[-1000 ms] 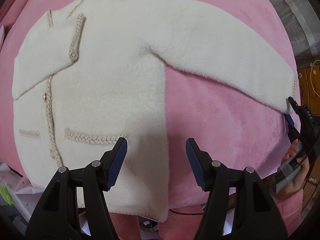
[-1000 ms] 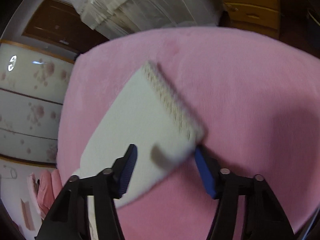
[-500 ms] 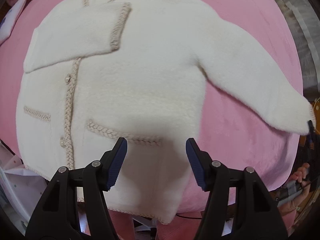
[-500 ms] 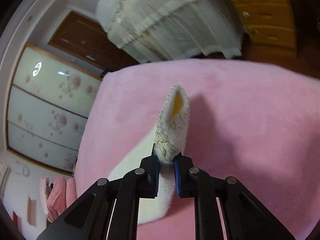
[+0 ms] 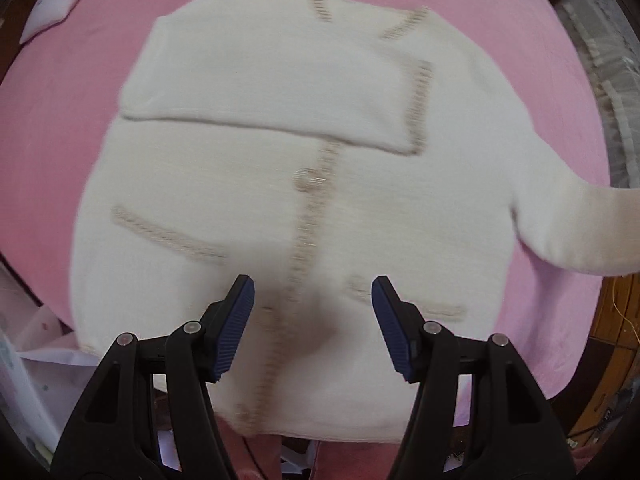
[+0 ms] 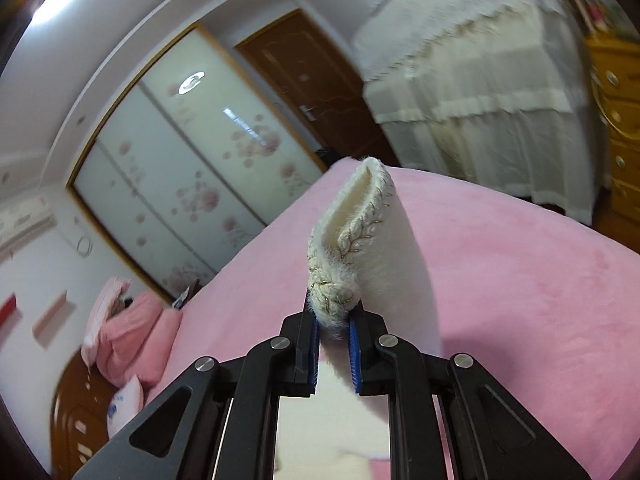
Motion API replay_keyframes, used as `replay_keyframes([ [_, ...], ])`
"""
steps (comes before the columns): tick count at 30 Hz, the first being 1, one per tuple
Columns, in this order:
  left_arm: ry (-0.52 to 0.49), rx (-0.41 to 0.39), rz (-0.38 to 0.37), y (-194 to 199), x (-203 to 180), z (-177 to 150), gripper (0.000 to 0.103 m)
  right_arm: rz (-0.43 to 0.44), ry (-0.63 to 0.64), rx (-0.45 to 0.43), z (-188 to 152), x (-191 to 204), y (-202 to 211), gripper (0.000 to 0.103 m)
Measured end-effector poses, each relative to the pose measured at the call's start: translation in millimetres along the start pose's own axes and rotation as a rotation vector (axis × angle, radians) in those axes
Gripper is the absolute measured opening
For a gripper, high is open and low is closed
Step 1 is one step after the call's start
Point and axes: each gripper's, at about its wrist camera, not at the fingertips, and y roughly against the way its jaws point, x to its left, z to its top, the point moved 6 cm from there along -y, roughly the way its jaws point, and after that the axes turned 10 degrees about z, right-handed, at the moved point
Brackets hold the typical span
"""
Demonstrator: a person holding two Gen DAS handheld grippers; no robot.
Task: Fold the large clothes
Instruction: 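Grasp the other sleeve cuff with the right tool and lift it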
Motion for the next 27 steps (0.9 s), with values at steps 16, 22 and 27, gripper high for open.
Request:
replay_keyframes([
  [16,-0.139,-0.048,-0.092,-31,117,40,0.058,-0.035,0.237,0.442,-260,307,-296,0.012],
  [22,-0.193,-0.073,-0.096,-37,111,61,0.058,-0.097,0.316,0.657,-346,336,-367,0.016],
  [27,-0.192,-0.139,-0.149,-28,88,90,0.058,-0.034,0.356,0.688,-339,340,-366,0.062],
])
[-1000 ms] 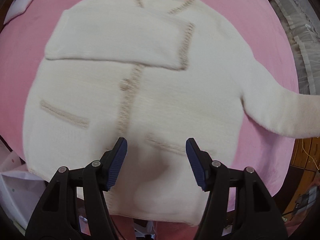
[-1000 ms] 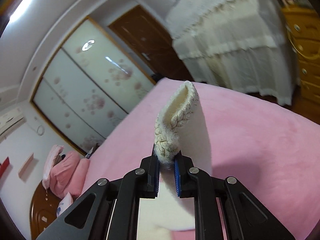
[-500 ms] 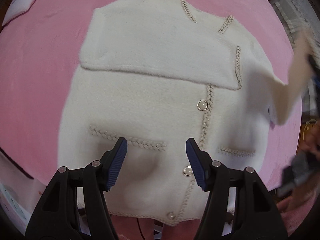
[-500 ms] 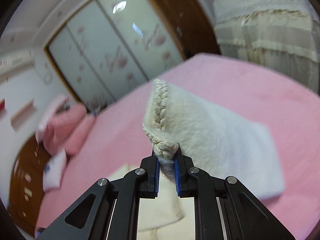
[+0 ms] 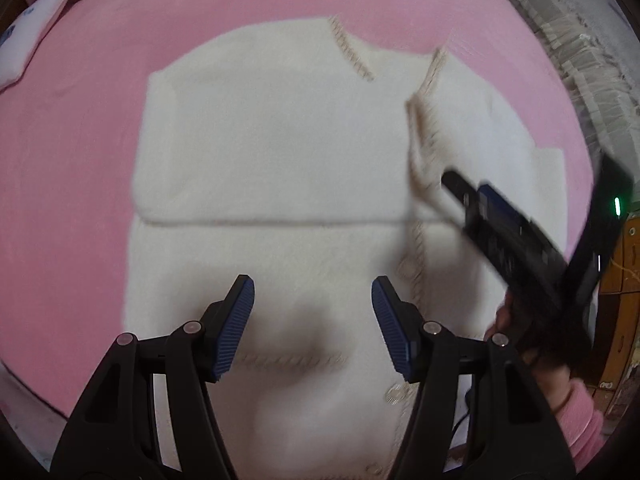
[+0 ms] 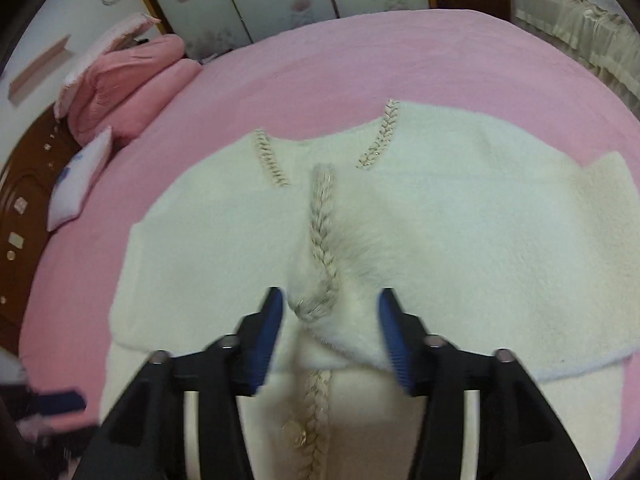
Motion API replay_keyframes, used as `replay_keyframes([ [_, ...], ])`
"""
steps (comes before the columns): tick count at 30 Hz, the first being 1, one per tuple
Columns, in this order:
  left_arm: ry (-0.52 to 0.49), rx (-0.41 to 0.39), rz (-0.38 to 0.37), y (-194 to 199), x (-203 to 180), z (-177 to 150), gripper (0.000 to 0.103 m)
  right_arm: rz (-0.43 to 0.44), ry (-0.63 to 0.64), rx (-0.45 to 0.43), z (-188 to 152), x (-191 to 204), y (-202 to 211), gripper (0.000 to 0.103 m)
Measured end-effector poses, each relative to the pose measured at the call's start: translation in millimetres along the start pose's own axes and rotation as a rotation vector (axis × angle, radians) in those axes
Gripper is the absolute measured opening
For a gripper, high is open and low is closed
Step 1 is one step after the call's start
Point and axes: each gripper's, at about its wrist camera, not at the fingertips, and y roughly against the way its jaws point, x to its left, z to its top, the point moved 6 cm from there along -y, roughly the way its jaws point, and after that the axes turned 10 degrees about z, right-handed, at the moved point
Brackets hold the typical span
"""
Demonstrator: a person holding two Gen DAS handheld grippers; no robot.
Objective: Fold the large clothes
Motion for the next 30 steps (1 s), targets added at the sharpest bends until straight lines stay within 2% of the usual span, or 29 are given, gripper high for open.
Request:
replay_keyframes([
  [2,-0.024,-0.023,-0.047,-4,-13,11,0.058,0.013,0.012,-0.011,-8,-6,13,0.067],
  [4,-0.053,-0.041,-0.072,-13,-28,21,0.058,-0.003,0.026,-0.007,-21,-11,25,0.067],
  [6,-0.048,-0.022,-0.105,-26,-45,28,0.058,-0.025,0.046,0.021,-29,-23,35,0.067],
  [8,-0.011,0.006,-0.152,-38,-61,32,0.058,-0.042,0.063,0.039,-39,-33,36,0.067],
  [11,0.065,0.033,-0.219,-53,-82,35,0.058,-0.085,0.063,0.058,-35,-61,35,0.067],
  [14,0.149,0.056,-0.242,-67,-97,37,0.058,-0.128,0.020,0.078,-43,-95,38,0.067],
  [17,0.178,0.056,-0.187,-79,-111,42,0.058,-0.178,-0.081,0.107,-54,-138,41,0.067],
  [20,0.190,0.057,-0.069,-93,-121,46,0.058,-0.207,-0.140,0.126,-64,-182,40,0.067],
  [24,0.135,0.009,0.057,-95,-139,52,0.057,-0.201,-0.180,0.167,-73,-208,33,0.067],
  [25,0.122,0.004,0.074,-95,-142,54,0.053,-0.196,-0.170,0.172,-94,-214,36,0.067],
  [27,0.114,-0.007,0.050,-95,-152,56,0.019,-0.194,-0.154,0.172,-99,-217,29,0.067],
  [28,0.117,-0.041,0.041,-90,-155,58,0.012,-0.193,-0.134,0.171,-132,-225,38,0.067],
  [29,0.122,-0.078,0.027,-85,-156,60,0.012,-0.194,-0.135,0.170,-143,-242,42,0.068],
  [30,0.137,-0.116,-0.003,-78,-157,62,0.012,-0.192,-0.117,0.172,-138,-238,37,0.068],
])
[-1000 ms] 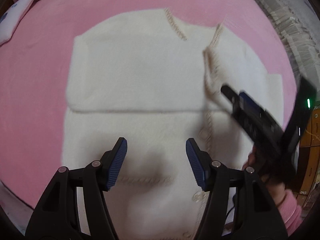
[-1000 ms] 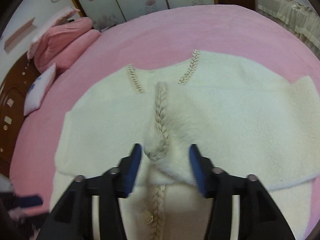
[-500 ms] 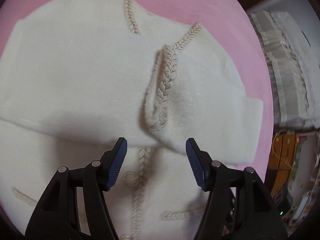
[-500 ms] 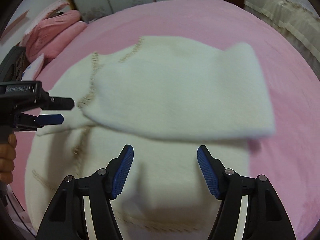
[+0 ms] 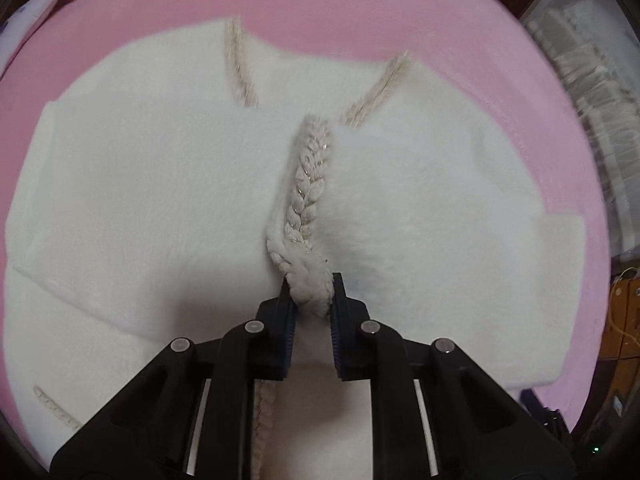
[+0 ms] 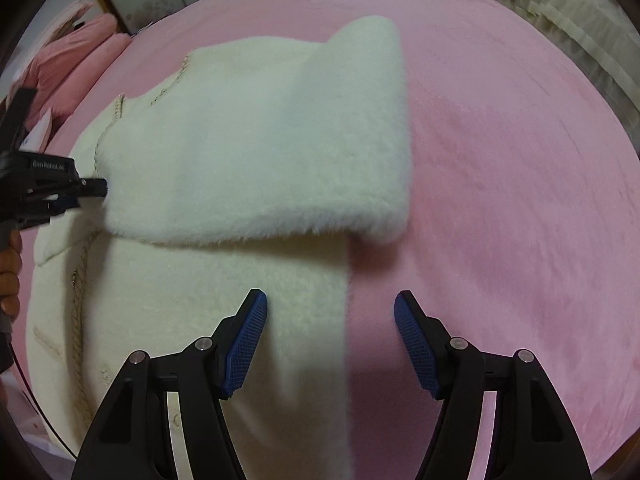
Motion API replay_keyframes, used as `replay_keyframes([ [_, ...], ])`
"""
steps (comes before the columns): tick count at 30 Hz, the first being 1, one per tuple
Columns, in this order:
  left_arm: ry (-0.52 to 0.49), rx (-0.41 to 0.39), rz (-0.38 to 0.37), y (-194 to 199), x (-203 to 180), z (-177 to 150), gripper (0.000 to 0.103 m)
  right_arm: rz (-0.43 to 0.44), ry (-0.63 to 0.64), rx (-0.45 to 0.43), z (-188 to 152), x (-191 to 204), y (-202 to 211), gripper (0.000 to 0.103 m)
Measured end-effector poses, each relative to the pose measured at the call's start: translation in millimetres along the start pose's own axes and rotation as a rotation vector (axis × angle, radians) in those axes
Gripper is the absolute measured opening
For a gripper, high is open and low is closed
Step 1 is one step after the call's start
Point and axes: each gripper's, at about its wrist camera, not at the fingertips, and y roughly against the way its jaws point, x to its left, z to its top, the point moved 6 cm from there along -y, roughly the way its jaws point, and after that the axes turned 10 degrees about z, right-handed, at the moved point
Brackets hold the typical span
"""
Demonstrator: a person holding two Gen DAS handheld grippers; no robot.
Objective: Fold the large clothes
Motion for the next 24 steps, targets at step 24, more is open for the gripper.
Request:
replay_keyframes([
  [24,0.427,-0.183,-0.249,79,120,44,0.011,-0.160,0.145,-0.148,60,-39,-39,0.068],
])
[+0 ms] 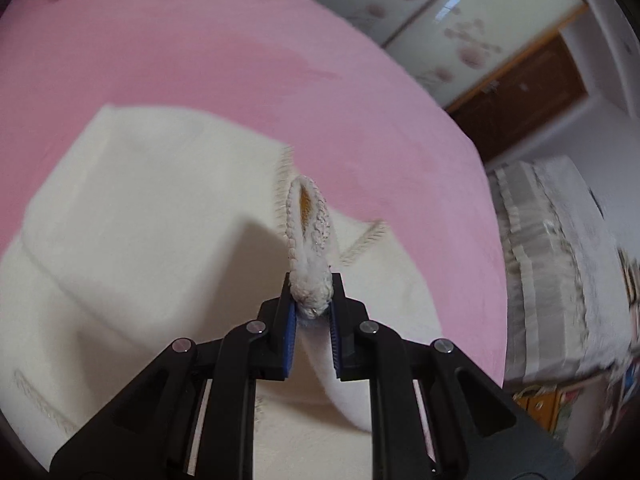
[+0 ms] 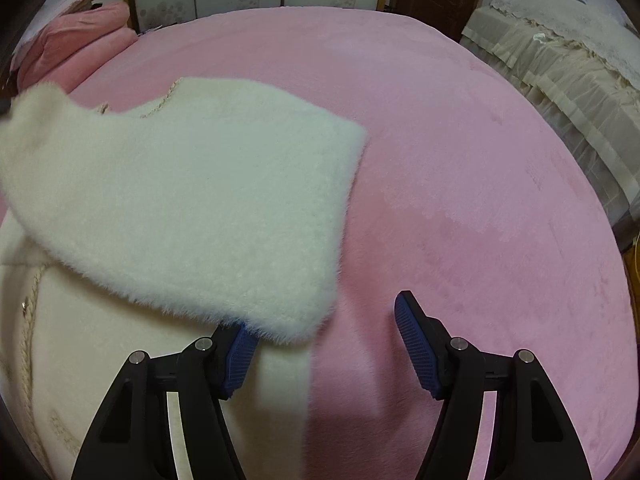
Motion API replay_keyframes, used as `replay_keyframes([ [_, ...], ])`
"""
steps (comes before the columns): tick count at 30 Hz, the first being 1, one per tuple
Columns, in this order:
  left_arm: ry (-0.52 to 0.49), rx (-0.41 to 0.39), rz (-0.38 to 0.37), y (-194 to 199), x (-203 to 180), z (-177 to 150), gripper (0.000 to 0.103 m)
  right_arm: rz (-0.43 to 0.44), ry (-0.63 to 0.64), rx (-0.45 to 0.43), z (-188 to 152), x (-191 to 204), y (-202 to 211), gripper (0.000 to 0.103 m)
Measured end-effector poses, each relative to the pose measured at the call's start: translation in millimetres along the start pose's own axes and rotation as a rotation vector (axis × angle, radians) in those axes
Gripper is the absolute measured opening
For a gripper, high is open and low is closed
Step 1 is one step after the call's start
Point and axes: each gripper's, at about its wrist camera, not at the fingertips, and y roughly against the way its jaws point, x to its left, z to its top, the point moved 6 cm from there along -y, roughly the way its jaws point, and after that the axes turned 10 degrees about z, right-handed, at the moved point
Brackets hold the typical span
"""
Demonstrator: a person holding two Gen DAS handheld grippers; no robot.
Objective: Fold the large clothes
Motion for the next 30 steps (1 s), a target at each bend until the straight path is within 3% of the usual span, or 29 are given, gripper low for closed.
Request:
replay_keyframes([
  [3,0.017,0.033,0.077,-21,26,-5,0.011,0.022,0.031,0.004,2,2,-16,0.064],
  [6,-0.088,0.068,0.206,-50,37,-15,0.012,0.074,0.027,0.019,-3,-12,-6,0.053],
  [8,-0.144,0.160,0.303,-74,48,-23,0.012,0.078,0.018,0.023,-7,-14,-7,0.053],
  [10,-0.141,0.246,0.350,-85,63,-30,0.015,0.066,0.011,0.029,-9,-20,-7,0.053],
  [12,-0.106,0.279,0.377,-87,72,-31,0.020,0.046,-0.005,0.051,-15,-28,-6,0.053],
  [15,-0.022,0.266,0.395,-76,82,-28,0.031,0.016,-0.086,0.084,-26,-42,1,0.053],
  [19,-0.054,0.198,0.556,-46,90,-28,0.035,-0.127,-0.219,0.105,-35,-64,20,0.042],
  [22,-0.122,0.153,0.476,-29,77,-35,0.035,-0.149,-0.294,0.029,-34,-73,47,0.033],
  [25,-0.227,0.150,0.329,-26,40,-57,0.028,0.004,-0.316,-0.019,-26,-59,54,0.018],
  [27,-0.304,0.166,0.293,-31,15,-75,0.021,0.200,-0.338,0.052,-24,-37,40,0.006],
  [28,-0.328,0.176,0.279,-36,2,-83,0.018,0.314,-0.370,0.086,-24,-22,32,0.005],
  [30,-0.341,0.205,0.245,-49,-16,-96,0.013,0.459,-0.403,0.139,-25,3,19,0.004],
])
